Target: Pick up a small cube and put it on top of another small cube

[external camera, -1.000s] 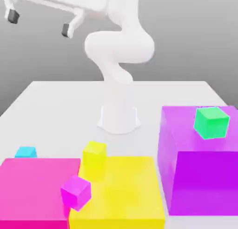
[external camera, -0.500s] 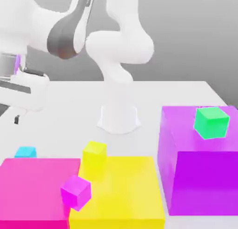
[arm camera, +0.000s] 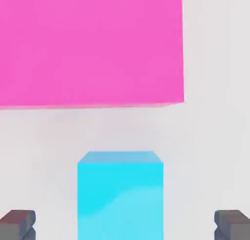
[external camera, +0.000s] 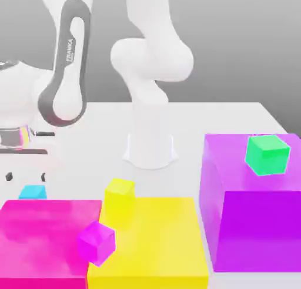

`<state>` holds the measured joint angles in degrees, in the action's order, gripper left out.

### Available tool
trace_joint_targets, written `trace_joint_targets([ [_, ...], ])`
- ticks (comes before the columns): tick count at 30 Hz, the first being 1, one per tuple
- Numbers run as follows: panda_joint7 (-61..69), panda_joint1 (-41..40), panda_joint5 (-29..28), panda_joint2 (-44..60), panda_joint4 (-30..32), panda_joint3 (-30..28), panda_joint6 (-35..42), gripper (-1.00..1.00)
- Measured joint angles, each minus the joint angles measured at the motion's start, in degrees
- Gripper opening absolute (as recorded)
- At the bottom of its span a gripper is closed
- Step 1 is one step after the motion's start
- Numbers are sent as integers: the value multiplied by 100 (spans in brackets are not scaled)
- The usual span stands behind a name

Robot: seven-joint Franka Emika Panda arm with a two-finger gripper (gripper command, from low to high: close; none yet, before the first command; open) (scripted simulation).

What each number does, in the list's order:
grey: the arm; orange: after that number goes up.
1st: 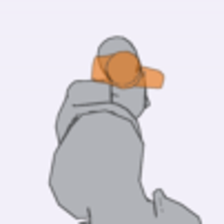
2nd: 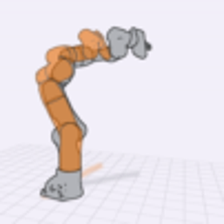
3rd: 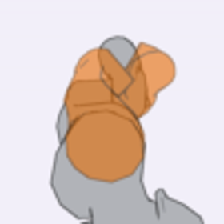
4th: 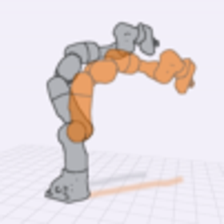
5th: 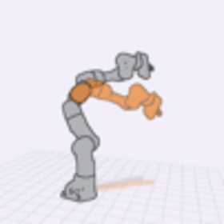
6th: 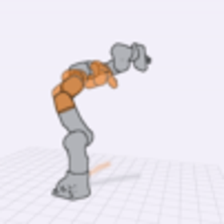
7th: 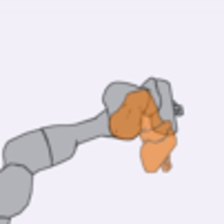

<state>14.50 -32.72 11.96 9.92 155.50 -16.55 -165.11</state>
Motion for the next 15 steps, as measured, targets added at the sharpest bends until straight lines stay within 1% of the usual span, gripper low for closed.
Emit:
trace_joint_targets([
  [2,245,-219,323,297,-65,291,-224,0],
  [5,512,-577,646,752,-154,723,-577,0],
  [6,560,-651,699,850,-171,809,-654,-100],
  [12,573,-692,710,897,-180,852,-675,-100],
  [15,410,-519,525,612,-127,638,-463,-100],
])
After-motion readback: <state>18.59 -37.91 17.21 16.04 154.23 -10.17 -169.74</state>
